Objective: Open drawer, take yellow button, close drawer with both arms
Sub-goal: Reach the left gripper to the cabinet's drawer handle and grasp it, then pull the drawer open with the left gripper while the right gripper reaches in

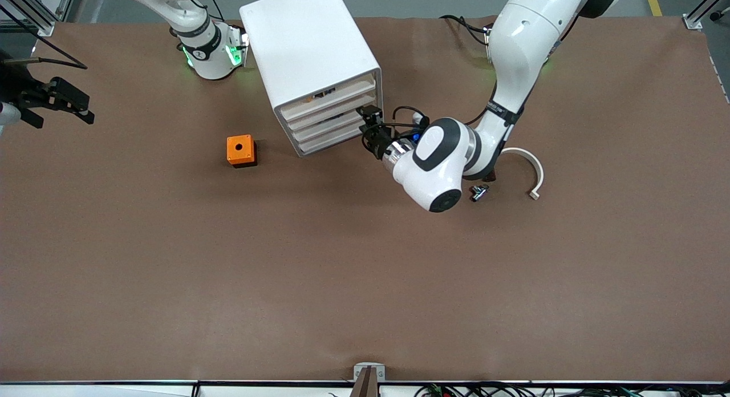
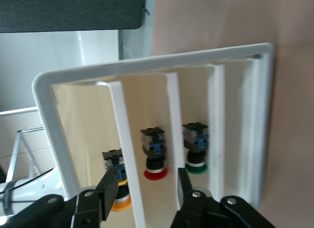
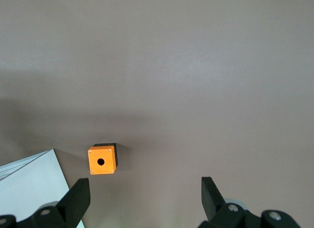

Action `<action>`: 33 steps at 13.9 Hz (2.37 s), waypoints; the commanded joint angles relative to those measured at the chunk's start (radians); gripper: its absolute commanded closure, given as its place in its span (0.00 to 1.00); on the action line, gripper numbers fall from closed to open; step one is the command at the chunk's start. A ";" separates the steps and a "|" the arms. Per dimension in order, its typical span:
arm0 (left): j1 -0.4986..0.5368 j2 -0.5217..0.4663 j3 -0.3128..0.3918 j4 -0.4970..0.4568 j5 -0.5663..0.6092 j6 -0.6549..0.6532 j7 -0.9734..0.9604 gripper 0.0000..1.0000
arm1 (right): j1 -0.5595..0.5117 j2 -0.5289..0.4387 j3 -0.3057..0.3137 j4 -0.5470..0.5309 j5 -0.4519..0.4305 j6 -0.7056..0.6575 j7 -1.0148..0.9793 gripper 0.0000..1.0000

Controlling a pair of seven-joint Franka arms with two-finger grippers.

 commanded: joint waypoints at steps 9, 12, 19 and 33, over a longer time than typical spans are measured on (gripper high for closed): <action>-0.095 0.052 0.006 0.021 -0.043 -0.045 -0.114 0.59 | -0.041 0.011 0.001 0.036 0.011 -0.011 -0.015 0.00; -0.103 0.058 0.006 0.024 -0.040 -0.047 -0.117 1.00 | -0.033 0.104 0.004 0.036 0.003 0.004 -0.014 0.00; 0.053 0.065 0.017 0.079 -0.037 -0.051 -0.104 1.00 | -0.032 0.286 0.004 0.127 -0.006 0.000 -0.005 0.00; 0.141 0.075 0.023 0.125 -0.035 0.085 -0.031 0.00 | 0.544 0.277 0.030 0.130 0.120 0.168 1.428 0.00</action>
